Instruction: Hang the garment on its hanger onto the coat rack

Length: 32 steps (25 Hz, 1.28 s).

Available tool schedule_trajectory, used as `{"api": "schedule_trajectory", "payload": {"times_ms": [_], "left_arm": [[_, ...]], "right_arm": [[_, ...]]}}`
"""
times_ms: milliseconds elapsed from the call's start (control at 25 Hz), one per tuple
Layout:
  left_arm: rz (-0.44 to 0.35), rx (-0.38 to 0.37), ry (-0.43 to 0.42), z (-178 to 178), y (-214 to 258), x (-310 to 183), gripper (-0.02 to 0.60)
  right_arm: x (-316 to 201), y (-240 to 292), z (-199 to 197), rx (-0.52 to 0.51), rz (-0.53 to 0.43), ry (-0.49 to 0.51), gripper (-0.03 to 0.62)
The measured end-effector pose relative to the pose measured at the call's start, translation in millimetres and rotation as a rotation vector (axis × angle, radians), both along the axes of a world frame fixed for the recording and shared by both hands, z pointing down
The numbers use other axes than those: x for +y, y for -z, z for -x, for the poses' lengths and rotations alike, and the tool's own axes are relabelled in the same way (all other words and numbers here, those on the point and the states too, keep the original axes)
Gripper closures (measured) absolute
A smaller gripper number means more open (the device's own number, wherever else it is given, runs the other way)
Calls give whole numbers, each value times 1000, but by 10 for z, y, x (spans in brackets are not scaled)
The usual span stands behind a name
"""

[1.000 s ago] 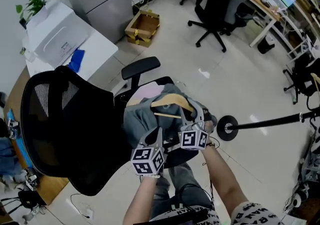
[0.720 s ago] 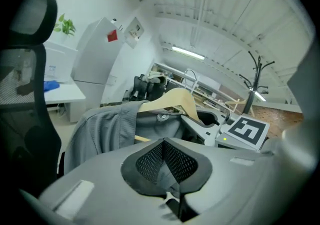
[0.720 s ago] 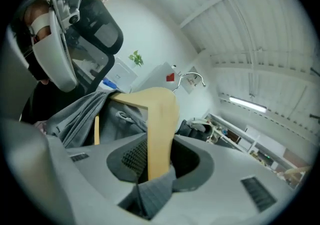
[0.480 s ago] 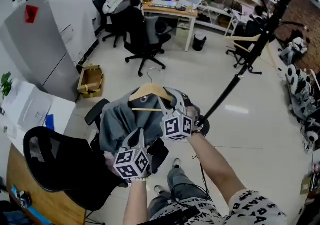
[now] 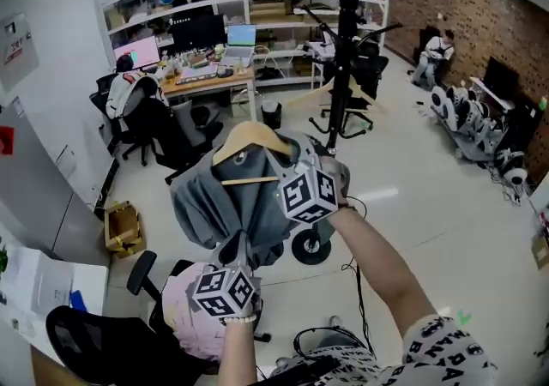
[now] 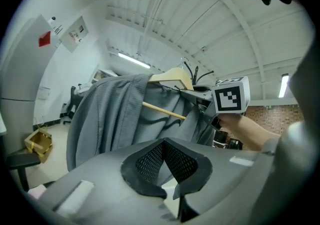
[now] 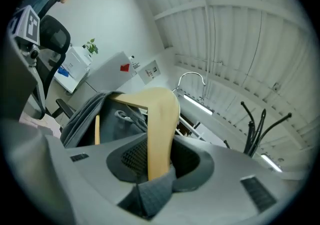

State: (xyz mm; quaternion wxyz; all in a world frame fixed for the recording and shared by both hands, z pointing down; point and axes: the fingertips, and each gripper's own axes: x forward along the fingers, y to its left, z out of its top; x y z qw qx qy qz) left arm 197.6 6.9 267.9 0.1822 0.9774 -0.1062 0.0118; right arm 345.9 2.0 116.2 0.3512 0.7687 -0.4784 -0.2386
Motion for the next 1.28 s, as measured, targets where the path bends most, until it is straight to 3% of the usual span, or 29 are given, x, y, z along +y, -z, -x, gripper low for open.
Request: {"api": "schedule_trajectory", "payload": {"times_ms": [200,360,520,720,960,1280], "left_arm": [[-34,59,-91,-548,356,433,594],[-50,85,-135,-1007,506,762,594],[-45,77,-157,-1411,479,1029,594],[-40,57,-177,-1838,436,1373,594],[-79,49,-157,-2191,428,1632,594],[-71,13,-97,-2411,274,1702,594]], "right_arm": [[549,309,-679,49,43,-32,457],[949,256,-1313,62,78,-55,457],[1293,98,-1910,31,109,-60,457],[1572,-66,-2462,-39,150,13,457],[1660,-259,-2986,-128,172,89,461],[1545,-423,-3519,-239,149,163,468]]}}
